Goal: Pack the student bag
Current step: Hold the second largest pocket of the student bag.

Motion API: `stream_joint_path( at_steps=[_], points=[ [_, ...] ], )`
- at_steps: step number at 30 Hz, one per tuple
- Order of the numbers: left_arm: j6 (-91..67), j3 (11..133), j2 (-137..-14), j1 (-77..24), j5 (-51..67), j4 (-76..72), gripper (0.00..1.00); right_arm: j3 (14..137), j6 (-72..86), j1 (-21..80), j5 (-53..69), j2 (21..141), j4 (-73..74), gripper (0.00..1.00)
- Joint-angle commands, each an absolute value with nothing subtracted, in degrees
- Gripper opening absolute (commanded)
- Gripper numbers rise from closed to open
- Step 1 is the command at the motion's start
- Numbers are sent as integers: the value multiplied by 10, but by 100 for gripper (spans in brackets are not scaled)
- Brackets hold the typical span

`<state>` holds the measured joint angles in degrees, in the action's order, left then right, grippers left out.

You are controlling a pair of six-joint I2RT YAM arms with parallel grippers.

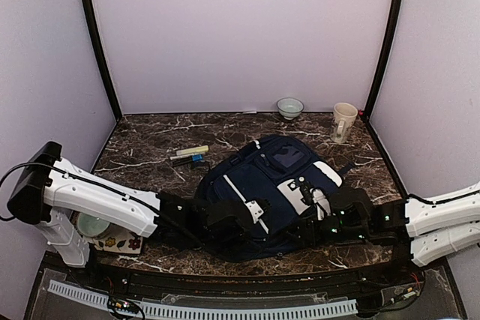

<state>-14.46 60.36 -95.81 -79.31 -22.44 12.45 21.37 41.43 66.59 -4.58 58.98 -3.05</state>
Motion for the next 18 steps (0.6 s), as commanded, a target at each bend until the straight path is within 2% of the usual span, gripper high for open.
stream_joint_path(
  at_steps=[1,11,18],
  points=[
    [-186,617,-994,-797,-249,206,19,212,411,671,-40,603,-96,57],
    [-193,577,-1035,-818,-194,182,19,181,421,676,2,633,-164,48],
    [-192,576,-1033,-825,-196,154,22,208,398,692,-6,683,-153,55]
  ],
)
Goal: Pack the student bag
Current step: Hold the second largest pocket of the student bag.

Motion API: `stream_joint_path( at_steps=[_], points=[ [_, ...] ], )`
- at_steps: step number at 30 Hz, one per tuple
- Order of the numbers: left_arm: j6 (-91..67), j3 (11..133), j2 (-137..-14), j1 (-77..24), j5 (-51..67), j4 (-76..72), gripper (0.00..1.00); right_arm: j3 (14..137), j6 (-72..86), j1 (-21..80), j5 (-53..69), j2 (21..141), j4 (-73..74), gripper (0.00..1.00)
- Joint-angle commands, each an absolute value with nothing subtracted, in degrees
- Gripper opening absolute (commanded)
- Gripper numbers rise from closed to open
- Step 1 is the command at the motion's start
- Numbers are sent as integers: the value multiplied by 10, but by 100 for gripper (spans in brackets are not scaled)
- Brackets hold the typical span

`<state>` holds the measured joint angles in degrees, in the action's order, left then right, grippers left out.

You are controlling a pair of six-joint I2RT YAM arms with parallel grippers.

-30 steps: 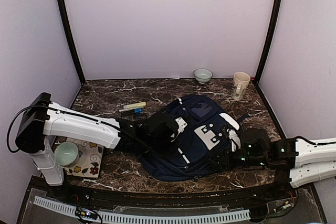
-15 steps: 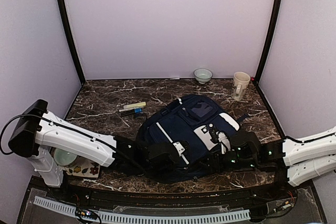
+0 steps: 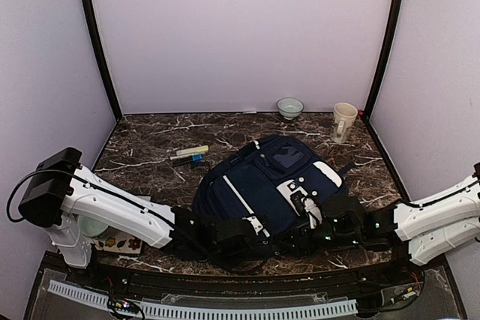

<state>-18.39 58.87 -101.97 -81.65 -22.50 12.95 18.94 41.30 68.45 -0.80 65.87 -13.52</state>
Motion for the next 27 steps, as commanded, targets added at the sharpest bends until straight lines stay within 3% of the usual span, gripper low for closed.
stream_joint_path(
  at_steps=[1,8,13,20,27],
  points=[
    [-194,581,-1032,-825,-214,153,23,211,397,692,-7,692,-153,56],
    [-207,572,-988,-825,-286,125,27,241,369,708,-80,704,-89,57],
    [-219,534,-938,-820,-343,85,27,310,302,769,-214,700,32,62],
    [-208,450,-862,-795,-320,0,27,399,199,798,-292,768,72,76],
    [-183,411,-853,-795,-283,-43,26,537,142,798,-324,904,134,78]
  ],
)
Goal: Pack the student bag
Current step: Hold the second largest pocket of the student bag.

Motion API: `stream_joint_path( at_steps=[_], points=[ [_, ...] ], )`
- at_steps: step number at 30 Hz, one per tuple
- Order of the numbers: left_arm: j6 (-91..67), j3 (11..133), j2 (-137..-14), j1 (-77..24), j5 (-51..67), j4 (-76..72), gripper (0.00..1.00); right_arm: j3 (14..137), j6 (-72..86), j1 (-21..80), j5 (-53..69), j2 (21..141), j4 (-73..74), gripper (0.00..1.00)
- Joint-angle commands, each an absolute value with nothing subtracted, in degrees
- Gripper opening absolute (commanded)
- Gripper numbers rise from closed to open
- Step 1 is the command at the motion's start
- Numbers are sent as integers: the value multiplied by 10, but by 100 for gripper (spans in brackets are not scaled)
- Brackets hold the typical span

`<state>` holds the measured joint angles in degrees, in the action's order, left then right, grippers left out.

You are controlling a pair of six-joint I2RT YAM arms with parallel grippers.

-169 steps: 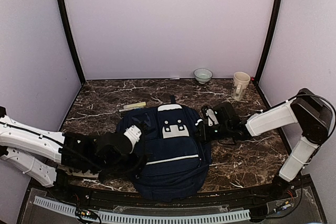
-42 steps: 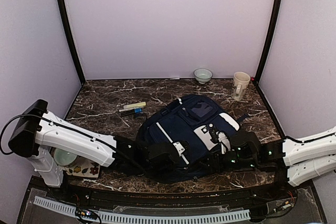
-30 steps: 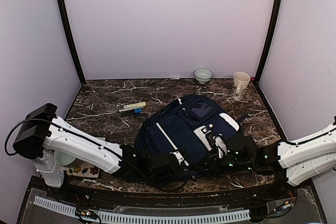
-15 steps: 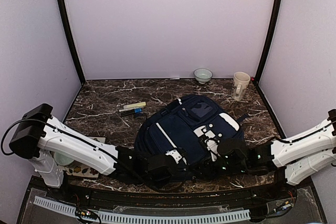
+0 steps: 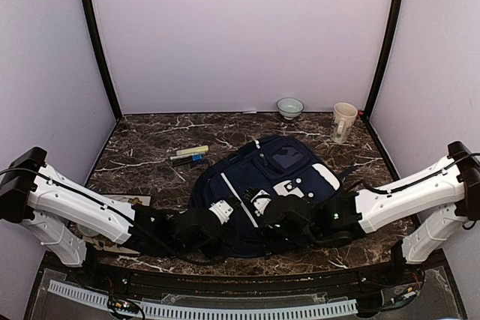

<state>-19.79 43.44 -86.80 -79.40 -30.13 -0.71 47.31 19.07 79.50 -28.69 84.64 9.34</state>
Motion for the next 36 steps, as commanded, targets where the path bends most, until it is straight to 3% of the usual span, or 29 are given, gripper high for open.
stream_joint_path(
  at_steps=[1,10,22,36],
  points=[
    [-183,409,-853,-795,-285,-46,26,557,141,798,-324,931,145,78],
    [-190,370,-821,-795,-298,-70,25,633,175,794,-334,1030,202,75],
    [-222,284,-730,-795,-323,-159,24,585,223,792,-264,1006,149,75],
    [-217,289,-746,-795,-329,-163,24,582,210,802,-215,994,94,73]
  ],
)
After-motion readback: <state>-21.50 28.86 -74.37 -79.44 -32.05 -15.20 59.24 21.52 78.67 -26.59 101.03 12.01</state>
